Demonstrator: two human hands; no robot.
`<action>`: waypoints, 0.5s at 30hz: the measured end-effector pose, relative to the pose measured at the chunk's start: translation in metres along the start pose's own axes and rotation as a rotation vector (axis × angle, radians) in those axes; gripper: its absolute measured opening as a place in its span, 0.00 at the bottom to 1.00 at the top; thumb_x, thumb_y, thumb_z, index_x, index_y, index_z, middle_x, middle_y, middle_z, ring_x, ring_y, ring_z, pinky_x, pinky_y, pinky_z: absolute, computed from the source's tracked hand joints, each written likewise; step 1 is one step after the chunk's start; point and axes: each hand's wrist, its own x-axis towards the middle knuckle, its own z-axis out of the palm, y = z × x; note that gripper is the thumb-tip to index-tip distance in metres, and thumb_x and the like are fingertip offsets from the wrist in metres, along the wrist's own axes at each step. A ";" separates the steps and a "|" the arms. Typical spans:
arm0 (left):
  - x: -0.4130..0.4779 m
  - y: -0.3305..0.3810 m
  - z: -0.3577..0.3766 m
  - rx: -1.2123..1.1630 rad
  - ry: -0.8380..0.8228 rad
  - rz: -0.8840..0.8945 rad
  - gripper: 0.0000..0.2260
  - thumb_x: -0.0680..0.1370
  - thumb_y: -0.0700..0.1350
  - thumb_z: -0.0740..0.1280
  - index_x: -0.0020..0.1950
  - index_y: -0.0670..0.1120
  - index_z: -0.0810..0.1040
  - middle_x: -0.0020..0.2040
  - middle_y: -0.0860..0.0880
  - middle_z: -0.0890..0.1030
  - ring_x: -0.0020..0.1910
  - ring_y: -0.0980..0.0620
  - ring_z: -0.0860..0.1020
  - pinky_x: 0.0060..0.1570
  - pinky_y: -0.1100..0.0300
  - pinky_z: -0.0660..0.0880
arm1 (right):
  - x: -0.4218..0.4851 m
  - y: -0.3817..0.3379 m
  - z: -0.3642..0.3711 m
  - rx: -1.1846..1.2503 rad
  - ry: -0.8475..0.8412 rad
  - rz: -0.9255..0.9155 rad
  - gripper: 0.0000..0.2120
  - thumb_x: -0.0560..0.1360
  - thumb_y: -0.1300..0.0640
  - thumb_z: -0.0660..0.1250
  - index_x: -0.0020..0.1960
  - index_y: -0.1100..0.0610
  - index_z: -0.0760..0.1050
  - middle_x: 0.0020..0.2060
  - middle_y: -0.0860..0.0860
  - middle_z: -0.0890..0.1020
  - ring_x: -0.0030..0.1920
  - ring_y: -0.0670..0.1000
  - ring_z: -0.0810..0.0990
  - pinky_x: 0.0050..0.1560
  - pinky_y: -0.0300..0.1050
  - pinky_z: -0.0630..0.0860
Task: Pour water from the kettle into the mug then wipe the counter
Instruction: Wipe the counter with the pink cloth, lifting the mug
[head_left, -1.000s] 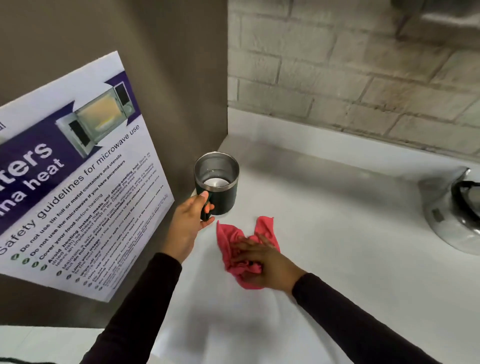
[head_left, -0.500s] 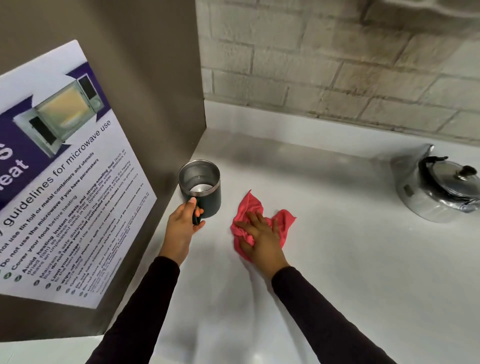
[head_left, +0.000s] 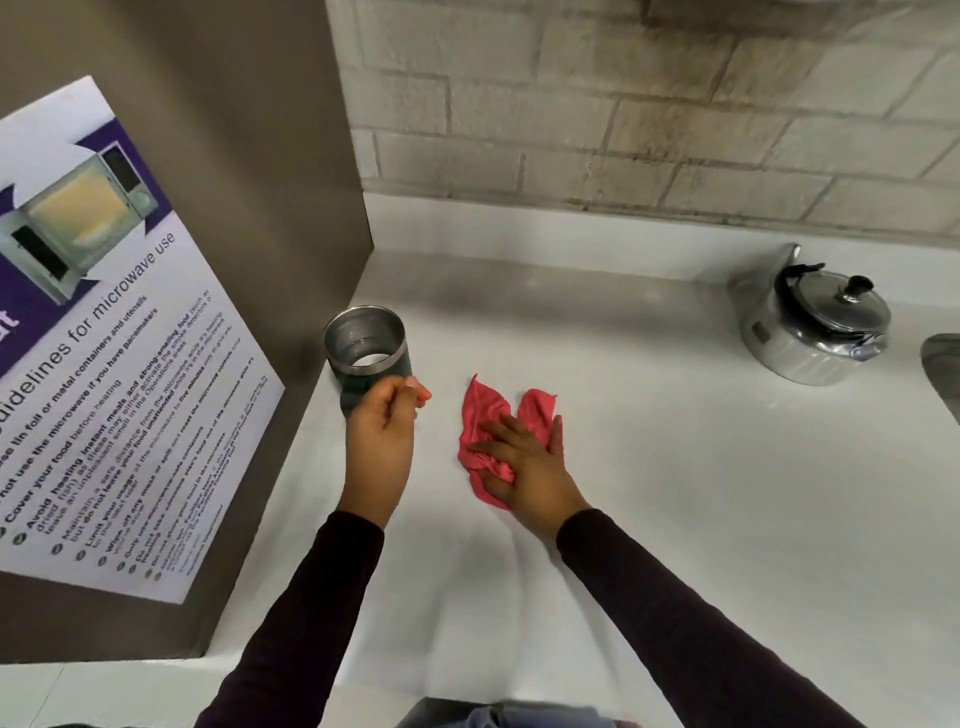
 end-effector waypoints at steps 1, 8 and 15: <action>-0.003 0.001 0.009 -0.008 -0.060 -0.005 0.13 0.79 0.44 0.59 0.36 0.52 0.75 0.38 0.55 0.78 0.36 0.68 0.75 0.40 0.77 0.71 | -0.010 0.006 -0.005 -0.044 0.027 0.021 0.17 0.77 0.48 0.62 0.65 0.44 0.73 0.73 0.43 0.66 0.77 0.47 0.53 0.69 0.63 0.28; -0.022 0.011 0.069 -0.042 -0.280 0.025 0.14 0.79 0.41 0.58 0.36 0.49 0.74 0.37 0.54 0.78 0.34 0.64 0.75 0.38 0.74 0.71 | -0.081 0.078 -0.054 -0.027 0.178 0.254 0.18 0.75 0.53 0.66 0.65 0.46 0.74 0.72 0.45 0.68 0.77 0.47 0.51 0.76 0.57 0.44; -0.043 0.025 0.149 -0.066 -0.482 0.016 0.13 0.79 0.40 0.58 0.36 0.47 0.75 0.35 0.55 0.78 0.32 0.64 0.74 0.38 0.72 0.71 | -0.144 0.153 -0.108 -0.107 0.362 0.480 0.16 0.76 0.55 0.65 0.63 0.47 0.76 0.70 0.49 0.72 0.76 0.52 0.56 0.74 0.60 0.50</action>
